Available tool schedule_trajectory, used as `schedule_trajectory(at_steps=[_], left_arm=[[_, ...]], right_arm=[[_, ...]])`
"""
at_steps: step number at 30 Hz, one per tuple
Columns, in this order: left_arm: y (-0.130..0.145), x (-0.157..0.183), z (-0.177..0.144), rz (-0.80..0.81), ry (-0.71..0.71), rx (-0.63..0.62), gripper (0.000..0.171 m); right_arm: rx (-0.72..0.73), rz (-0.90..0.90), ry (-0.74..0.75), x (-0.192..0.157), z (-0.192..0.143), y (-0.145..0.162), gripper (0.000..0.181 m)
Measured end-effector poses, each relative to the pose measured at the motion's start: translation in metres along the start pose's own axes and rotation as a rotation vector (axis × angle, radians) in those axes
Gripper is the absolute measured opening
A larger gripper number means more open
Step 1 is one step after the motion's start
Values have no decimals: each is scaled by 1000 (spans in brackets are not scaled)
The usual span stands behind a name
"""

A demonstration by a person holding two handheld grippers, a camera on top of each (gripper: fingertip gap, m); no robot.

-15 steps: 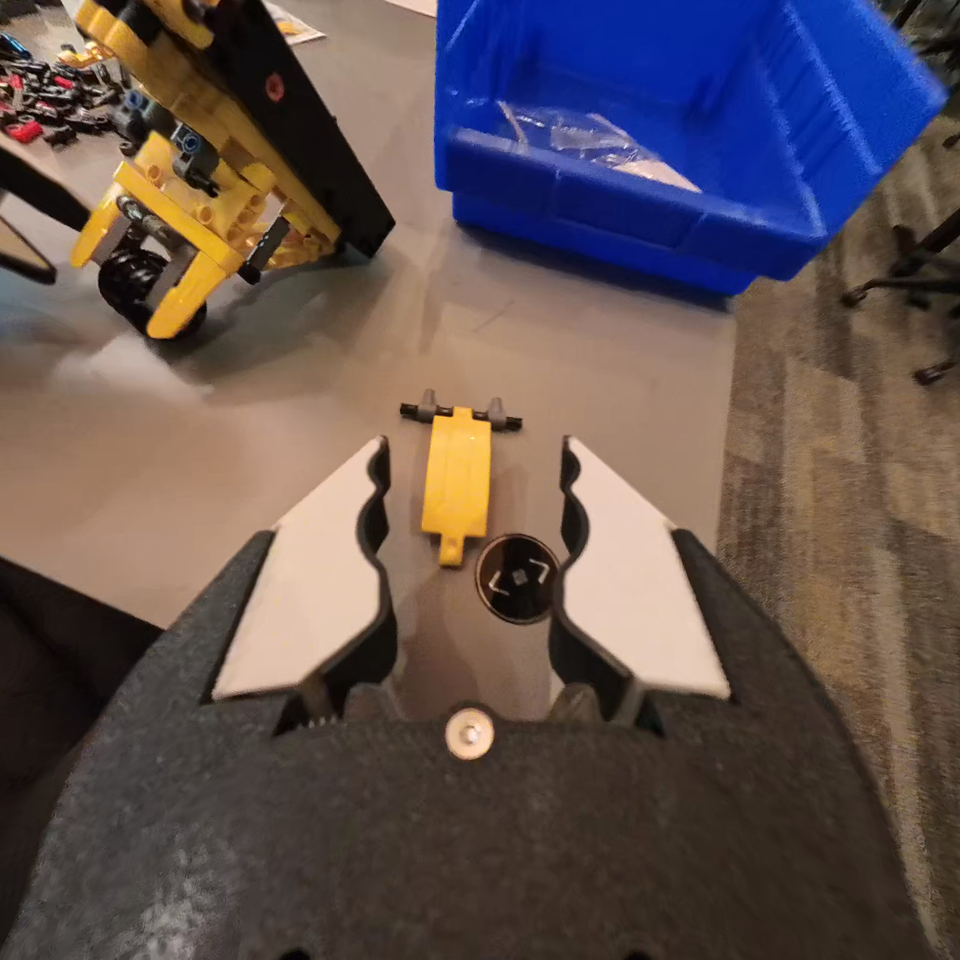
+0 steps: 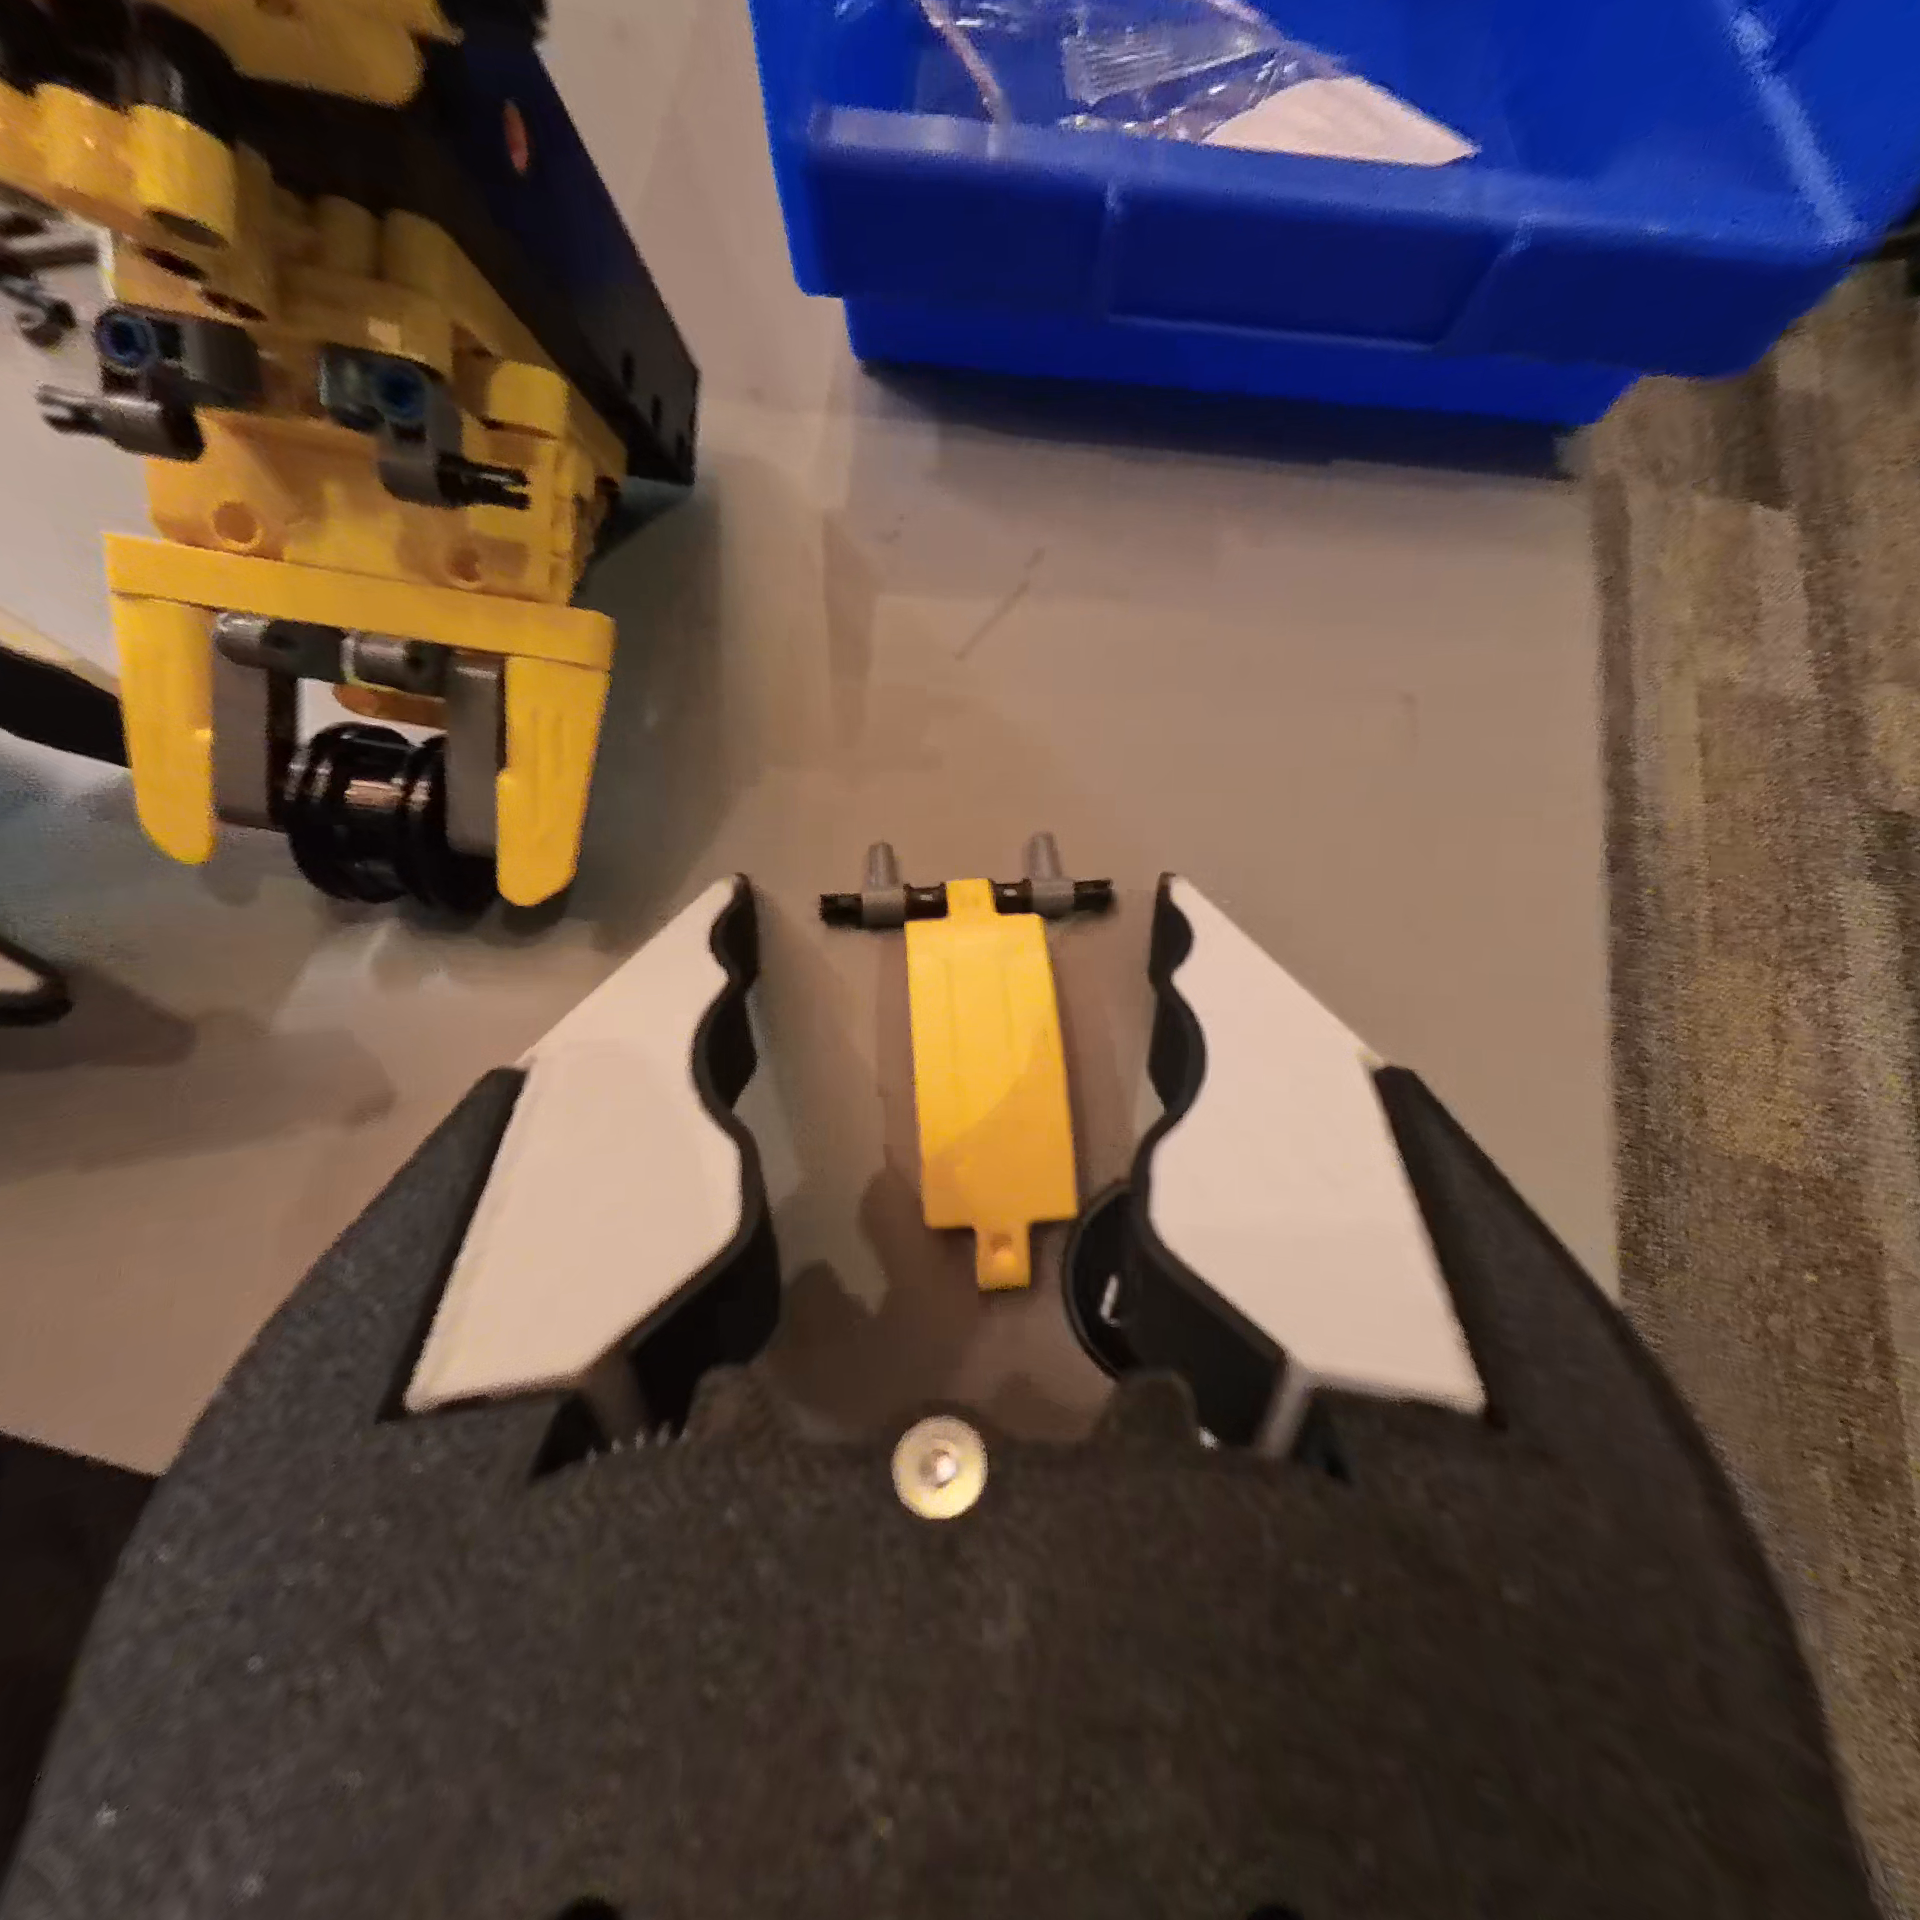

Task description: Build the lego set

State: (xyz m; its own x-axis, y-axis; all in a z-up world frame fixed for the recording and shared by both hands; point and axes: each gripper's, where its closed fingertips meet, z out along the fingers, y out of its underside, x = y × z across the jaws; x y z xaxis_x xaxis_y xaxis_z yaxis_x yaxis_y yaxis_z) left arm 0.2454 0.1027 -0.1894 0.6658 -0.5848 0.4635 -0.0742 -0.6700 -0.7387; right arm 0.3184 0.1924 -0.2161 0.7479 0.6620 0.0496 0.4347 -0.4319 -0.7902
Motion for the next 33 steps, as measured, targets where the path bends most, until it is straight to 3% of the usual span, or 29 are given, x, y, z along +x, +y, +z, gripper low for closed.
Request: schedule_trajectory(at_steps=[3, 12, 18, 22, 26, 33], left_arm=[[-1, 2, 2, -14, 21, 1, 47], [-4, 3, -20, -14, 61, 65, 48], [1, -11, -46, 35, -6, 86, 48], [2, -17, -57, 48, -40, 107, 48], [0, -15, -58, 35, -14, 116, 48], [-3, -10, -52, 49, 5, 122, 48]], right_arm=[[-19, 21, -53, -7, 5, -1, 61], [-15, -16, -89, -7, 2, 0, 62], [-46, -160, -317, -6, -4, 4, 68], [38, -214, -465, -20, -19, -4, 72], [45, -296, -455, -15, -22, -1, 72], [-50, -282, -475, -13, -12, 9, 73]])
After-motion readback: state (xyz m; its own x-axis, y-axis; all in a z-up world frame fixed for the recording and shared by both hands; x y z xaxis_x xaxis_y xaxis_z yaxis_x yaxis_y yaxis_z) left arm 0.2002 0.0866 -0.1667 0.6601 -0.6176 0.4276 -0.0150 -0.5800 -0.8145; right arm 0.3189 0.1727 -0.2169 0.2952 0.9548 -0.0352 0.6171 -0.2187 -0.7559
